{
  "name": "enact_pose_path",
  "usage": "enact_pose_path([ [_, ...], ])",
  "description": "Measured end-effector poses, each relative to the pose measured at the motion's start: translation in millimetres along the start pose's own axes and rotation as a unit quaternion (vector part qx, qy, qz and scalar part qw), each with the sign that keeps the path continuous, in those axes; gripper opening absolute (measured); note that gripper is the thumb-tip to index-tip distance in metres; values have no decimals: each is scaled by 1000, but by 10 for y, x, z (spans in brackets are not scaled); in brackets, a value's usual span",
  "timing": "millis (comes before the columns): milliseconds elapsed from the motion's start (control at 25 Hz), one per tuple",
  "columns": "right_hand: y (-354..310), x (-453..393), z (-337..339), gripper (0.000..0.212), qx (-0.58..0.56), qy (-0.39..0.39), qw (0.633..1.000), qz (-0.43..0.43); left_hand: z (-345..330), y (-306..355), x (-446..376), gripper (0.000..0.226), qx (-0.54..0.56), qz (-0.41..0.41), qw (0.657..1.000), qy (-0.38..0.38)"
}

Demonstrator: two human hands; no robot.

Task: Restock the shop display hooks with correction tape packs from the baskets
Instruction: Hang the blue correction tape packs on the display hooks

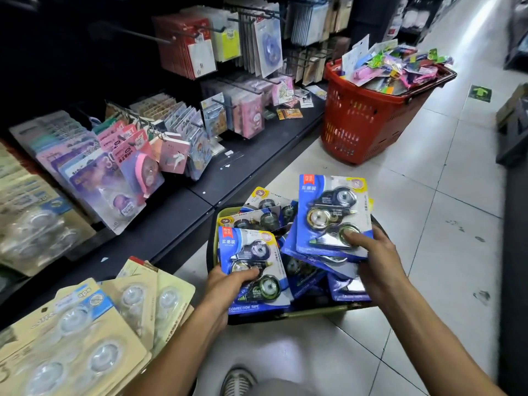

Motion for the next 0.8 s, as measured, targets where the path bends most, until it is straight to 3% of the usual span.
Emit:
enact_pose_path([
  [120, 293, 7, -176, 40, 5, -89, 992, -95, -37, -38, -20, 55, 52, 4, 999, 0],
  [240, 734, 20, -318, 36, 31, -113, 976, -183, -51, -64, -15, 46, 106, 21, 994, -29],
  [360, 941, 6, -398, 29, 81, -126, 970, -191, -43, -73, -12, 76, 76, 12, 995, -56],
  [480, 961, -7, -393, 28, 50, -106, 976, -185, -17, -55, -5, 103, 71, 17, 995, -69],
  [600, 839, -13, -421, 30, 23, -105, 980, -169, -6, 101, 104, 85, 83, -12, 993, -81],
  [800, 291, 110, -950, 53, -66, -182, 976, -104, 152, 717, 660, 47, 114, -106, 985, -74],
])
Point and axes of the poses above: each hand's wrist, its own x-axis away from the middle knuckle, its own z-axis out of the back of the hand, y = z × x, the point moved 4 cm from there along -x, towards the middle knuckle, and after that the axes turned 14 degrees about -y, right-handed, at the moved point
